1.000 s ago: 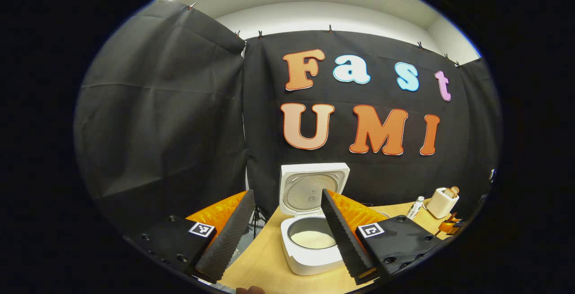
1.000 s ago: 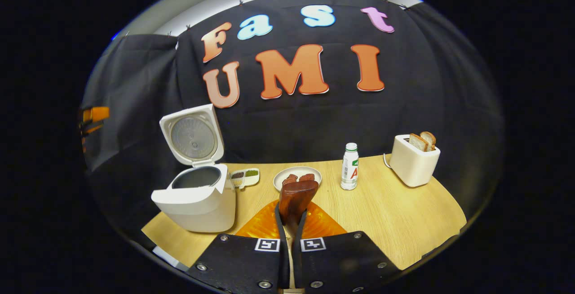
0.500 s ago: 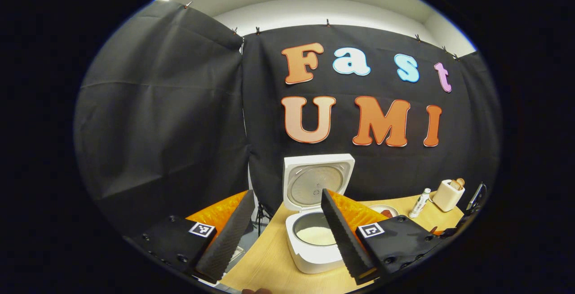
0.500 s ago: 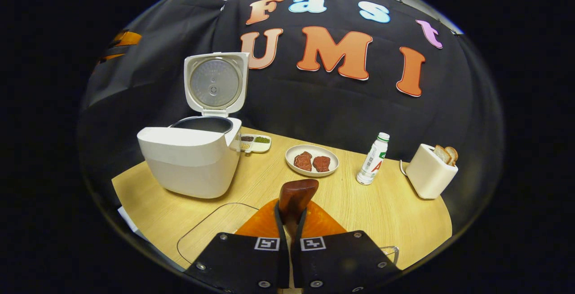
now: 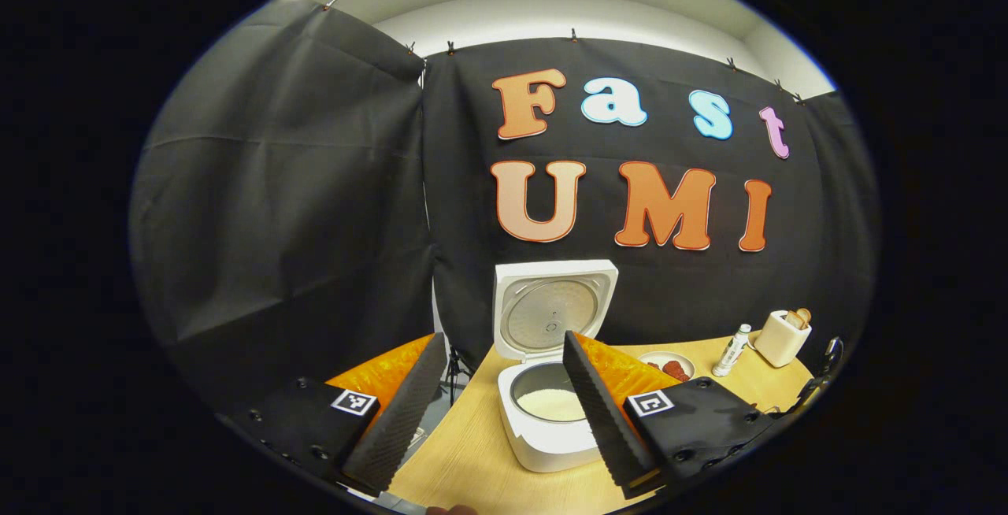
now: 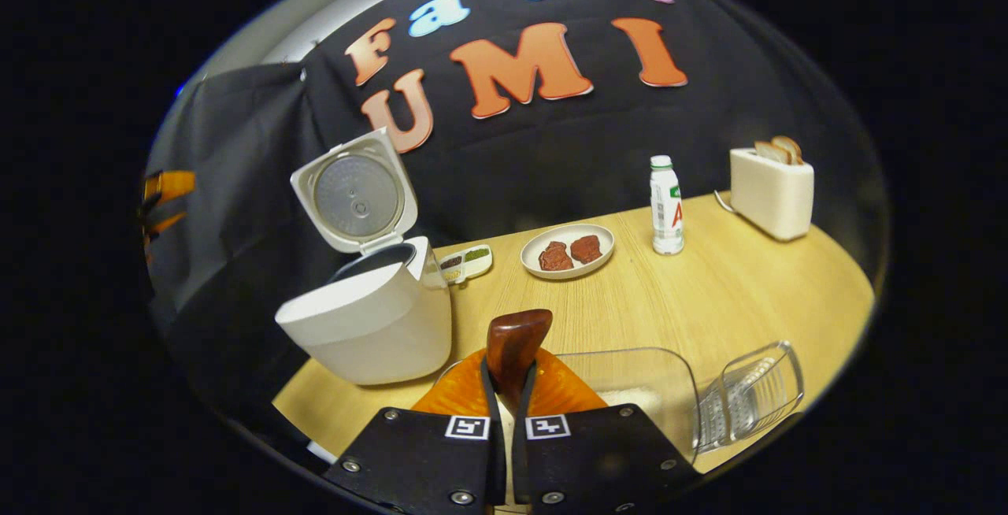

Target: Close the left gripper, press the button to open the rice cooker; take a wooden spoon from the chopstick holder with the right hand, scoop a spoonful of rice and pour it into the rice cooker, then put the wooden spoon back into the chopstick holder.

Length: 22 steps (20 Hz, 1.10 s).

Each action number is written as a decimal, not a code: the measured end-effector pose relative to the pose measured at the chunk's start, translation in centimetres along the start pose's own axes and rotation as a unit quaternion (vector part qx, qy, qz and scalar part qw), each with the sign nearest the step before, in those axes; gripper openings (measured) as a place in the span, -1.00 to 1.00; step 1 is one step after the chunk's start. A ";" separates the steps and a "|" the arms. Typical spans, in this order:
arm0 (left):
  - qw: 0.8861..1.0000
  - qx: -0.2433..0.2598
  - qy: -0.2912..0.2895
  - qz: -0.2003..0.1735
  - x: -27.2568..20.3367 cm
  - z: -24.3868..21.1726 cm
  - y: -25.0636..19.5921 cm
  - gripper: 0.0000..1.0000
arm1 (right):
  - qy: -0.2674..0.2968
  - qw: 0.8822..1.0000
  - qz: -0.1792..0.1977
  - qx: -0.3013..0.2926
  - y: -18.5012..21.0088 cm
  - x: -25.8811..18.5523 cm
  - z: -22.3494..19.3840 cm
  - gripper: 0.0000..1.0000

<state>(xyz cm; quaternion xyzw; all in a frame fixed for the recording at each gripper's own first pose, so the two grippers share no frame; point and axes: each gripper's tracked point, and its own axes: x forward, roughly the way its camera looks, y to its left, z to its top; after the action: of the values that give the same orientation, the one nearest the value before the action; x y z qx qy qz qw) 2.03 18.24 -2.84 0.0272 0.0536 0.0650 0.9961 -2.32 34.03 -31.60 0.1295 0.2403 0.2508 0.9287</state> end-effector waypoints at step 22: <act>1.000 -0.006 0.006 -0.019 -1.2 -0.1 -1.1 1.00 | -0.017 0.943 -0.072 0.324 -5.3 -1.2 0.5 -0.95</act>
<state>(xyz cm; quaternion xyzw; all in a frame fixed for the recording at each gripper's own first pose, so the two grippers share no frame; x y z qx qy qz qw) 1.00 17.02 -2.88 0.0194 0.0600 0.0470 0.9969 -0.80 28.89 -32.62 0.4103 0.3011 0.0893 0.8562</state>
